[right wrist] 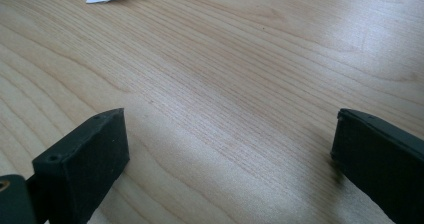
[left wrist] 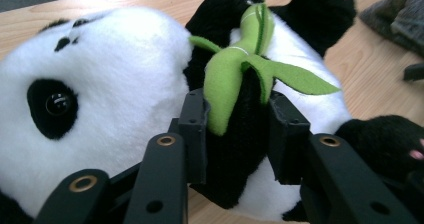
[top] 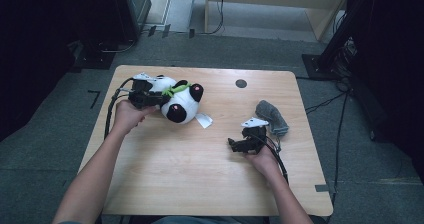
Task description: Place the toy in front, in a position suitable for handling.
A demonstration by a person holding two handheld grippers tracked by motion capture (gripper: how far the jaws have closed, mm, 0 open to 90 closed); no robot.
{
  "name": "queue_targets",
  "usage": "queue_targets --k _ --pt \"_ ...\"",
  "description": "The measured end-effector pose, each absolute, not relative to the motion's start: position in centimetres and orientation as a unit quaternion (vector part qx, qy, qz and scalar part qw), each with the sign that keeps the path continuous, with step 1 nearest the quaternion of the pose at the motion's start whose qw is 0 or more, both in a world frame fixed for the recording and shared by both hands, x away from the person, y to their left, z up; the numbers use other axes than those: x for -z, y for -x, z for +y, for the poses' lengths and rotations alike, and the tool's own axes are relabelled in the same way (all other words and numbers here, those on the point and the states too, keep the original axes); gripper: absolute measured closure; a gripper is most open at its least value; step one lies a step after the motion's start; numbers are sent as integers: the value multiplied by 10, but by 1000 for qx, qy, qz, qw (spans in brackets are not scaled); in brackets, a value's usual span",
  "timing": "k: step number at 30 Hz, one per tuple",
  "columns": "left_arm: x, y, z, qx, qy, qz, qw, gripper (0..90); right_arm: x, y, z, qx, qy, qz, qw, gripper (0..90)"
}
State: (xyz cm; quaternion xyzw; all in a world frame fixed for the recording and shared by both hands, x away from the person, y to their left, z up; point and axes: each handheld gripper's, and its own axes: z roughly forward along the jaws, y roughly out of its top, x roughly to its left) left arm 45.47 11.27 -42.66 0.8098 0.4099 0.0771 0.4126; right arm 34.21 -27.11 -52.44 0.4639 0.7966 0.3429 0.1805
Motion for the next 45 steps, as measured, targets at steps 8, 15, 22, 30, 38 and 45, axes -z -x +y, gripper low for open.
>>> queue_targets --k 8,15,22,30,38,45 --pt "410 -423 94 -71 -797 419 429 721 515 -343 -271 -330 -462 806 167 140" --pt "416 -391 79 -73 -783 433 440 744 503 -341 -276 -348 -462 797 177 173" --pt "418 -363 63 -58 -779 432 451 746 496 -339 -282 -356 -464 792 177 193" --pt "425 -336 45 -43 -776 429 461 741 490 -337 -285 -368 -464 786 177 220" --pt "434 -319 37 -55 -781 417 462 701 487 -337 -285 -372 -462 786 172 268" --pt "433 -318 41 -68 -797 392 455 571 480 -338 -287 -375 -469 782 165 306"
